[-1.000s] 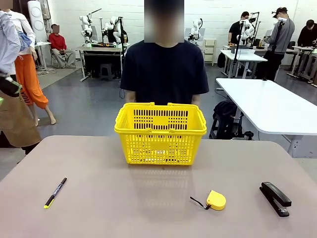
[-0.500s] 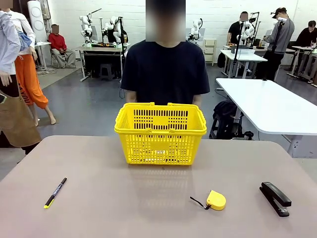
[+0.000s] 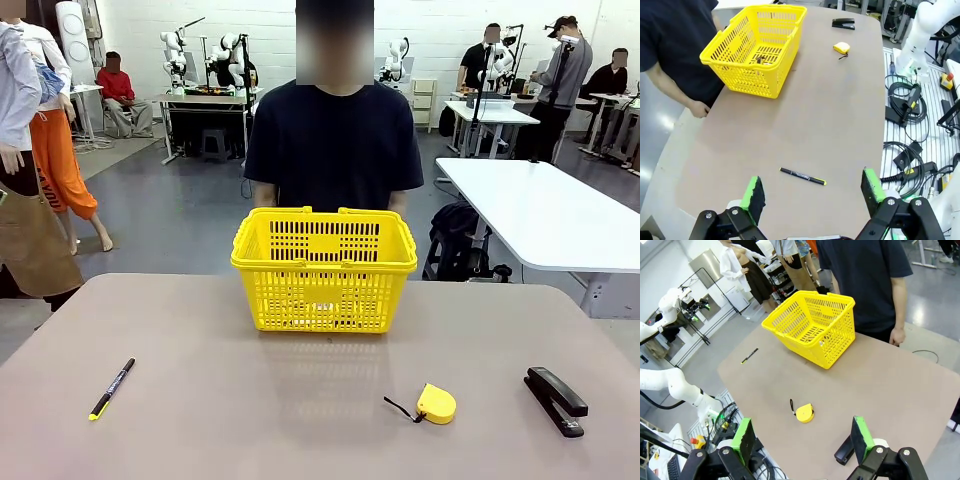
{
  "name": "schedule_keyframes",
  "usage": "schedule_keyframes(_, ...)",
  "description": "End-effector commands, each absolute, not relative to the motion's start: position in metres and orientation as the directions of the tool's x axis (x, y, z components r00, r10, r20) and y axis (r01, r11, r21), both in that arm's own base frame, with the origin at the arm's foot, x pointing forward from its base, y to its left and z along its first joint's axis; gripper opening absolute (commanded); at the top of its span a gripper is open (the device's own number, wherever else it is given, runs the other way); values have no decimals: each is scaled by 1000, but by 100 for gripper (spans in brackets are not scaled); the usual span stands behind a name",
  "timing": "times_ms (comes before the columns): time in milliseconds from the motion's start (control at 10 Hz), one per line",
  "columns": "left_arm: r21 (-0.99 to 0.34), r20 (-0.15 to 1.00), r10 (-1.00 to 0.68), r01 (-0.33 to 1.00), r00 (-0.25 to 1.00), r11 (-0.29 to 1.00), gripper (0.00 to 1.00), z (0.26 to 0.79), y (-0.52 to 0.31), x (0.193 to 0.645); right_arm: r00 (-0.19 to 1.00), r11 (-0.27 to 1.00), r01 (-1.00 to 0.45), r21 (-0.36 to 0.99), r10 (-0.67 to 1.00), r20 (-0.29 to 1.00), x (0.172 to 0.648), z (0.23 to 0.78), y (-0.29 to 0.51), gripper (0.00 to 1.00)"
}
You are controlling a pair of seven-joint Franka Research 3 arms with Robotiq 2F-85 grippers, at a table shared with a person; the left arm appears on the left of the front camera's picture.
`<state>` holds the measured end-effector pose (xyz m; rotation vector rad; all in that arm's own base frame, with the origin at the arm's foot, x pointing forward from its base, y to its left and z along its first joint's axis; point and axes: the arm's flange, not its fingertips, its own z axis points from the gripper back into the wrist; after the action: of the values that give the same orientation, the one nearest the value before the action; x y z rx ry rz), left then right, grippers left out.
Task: Place the items the person wants into the basket.
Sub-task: Pick up the item the person points to and place it in the Market Basket.
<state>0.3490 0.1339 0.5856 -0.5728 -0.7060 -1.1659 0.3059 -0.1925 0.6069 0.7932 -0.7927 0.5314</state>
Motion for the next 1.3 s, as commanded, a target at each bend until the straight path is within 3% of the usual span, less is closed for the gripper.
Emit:
schedule_keyframes(0,-36,762,-609,954,218,297,100,586,135,351,577,584,-697,416,114,808,307,609,-191,100)
schedule_keyframes(1200,-36,762,-609,954,218,297,100,586,135,351,577,584,-697,416,114,808,307,609,-191,100)
